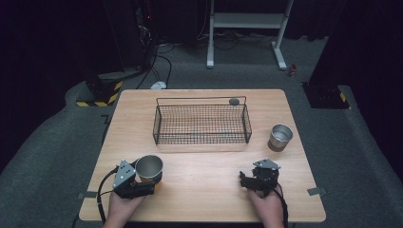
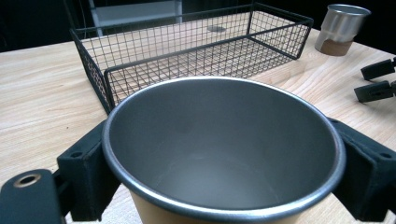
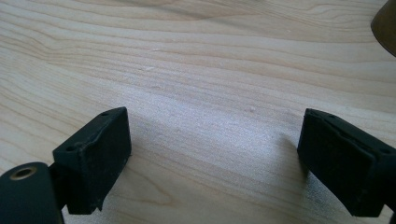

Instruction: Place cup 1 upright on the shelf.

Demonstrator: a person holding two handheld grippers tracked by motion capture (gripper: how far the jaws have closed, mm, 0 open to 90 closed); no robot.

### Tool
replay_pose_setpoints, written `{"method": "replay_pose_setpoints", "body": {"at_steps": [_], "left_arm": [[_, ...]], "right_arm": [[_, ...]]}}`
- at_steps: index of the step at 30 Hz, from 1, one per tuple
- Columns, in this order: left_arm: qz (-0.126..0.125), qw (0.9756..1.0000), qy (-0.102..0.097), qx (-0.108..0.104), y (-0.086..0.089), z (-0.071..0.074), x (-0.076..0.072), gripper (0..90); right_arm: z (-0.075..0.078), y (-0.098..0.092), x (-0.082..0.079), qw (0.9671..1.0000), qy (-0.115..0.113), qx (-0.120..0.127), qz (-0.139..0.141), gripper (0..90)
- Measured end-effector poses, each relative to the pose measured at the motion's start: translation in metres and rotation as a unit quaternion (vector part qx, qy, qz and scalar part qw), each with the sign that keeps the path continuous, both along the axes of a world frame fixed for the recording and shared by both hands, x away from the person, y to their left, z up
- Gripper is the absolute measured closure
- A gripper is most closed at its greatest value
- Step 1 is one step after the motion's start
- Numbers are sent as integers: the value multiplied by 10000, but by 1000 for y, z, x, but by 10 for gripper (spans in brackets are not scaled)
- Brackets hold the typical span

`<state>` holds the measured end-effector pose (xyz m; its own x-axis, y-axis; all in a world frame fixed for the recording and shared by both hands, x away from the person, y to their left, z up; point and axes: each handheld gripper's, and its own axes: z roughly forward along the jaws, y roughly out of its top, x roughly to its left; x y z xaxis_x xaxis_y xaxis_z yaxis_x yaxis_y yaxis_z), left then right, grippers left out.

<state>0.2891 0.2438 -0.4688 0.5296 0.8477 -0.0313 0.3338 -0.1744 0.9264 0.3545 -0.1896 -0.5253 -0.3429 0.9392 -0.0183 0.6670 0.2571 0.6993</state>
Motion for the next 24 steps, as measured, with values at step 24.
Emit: {"method": "replay_pose_setpoints", "body": {"at_steps": [24], "left_arm": [[-107,9997,-48,-208,-3,5,-1,104]], "right_arm": [[0,0,0,10000,0,-2,1,94]]}}
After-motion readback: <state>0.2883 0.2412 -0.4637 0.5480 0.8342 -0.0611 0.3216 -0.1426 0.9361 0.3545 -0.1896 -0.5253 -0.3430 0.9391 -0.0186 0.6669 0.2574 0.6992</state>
